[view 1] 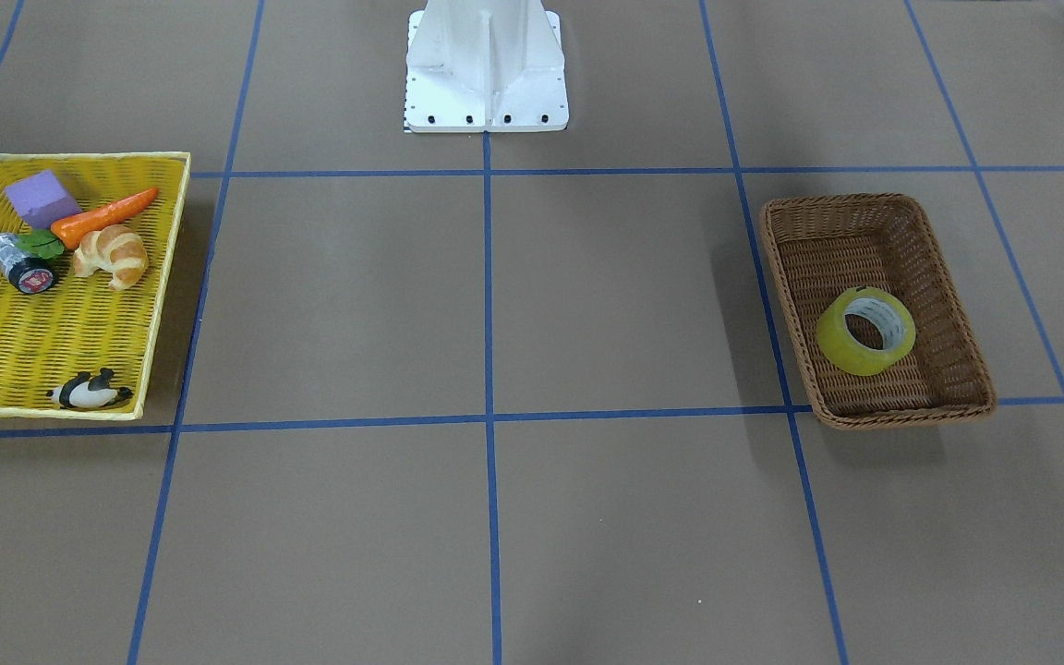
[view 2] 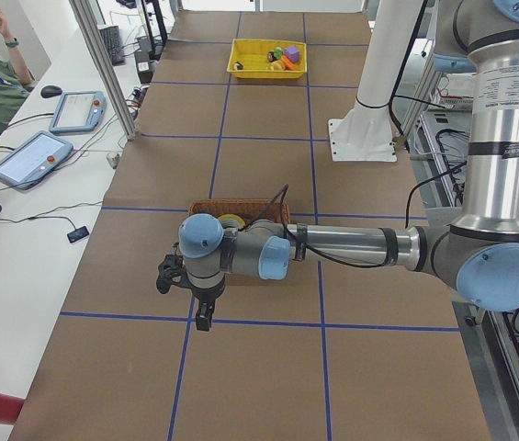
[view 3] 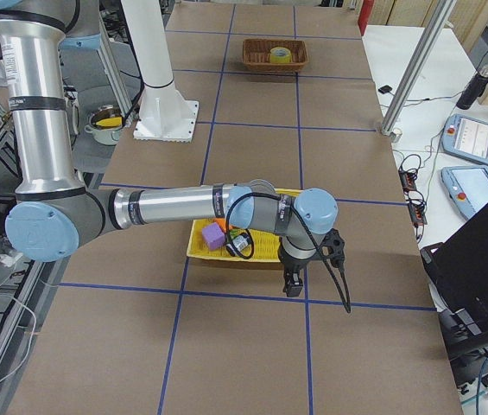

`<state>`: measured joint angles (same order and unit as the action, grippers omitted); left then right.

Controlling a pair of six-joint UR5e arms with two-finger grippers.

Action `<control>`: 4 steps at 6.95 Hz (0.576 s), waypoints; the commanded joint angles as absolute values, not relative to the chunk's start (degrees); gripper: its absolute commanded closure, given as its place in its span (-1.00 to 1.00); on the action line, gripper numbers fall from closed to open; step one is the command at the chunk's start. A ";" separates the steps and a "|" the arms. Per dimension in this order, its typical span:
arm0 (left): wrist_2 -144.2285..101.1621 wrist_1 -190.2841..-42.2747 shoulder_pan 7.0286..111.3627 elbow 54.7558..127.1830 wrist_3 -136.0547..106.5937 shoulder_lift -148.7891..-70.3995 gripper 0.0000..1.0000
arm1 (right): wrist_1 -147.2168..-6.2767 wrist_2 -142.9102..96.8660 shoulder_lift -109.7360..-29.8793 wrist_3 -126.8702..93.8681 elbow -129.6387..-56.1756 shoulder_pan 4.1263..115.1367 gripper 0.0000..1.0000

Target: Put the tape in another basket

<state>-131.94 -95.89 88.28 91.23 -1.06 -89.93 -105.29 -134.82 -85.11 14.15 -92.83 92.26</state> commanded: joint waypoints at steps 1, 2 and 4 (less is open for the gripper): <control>-131.92 -95.89 88.24 91.23 -1.05 -90.00 -0.99 | -105.21 -134.65 -85.34 14.24 -92.38 92.29 -1.00; -131.92 -95.89 88.24 91.06 -0.79 -90.00 -1.00 | -105.21 -134.56 -85.43 14.24 -92.20 92.29 -1.00; -131.92 -95.80 88.24 90.97 -0.70 -90.00 -0.99 | -105.21 -134.56 -85.52 14.24 -90.98 92.29 -1.00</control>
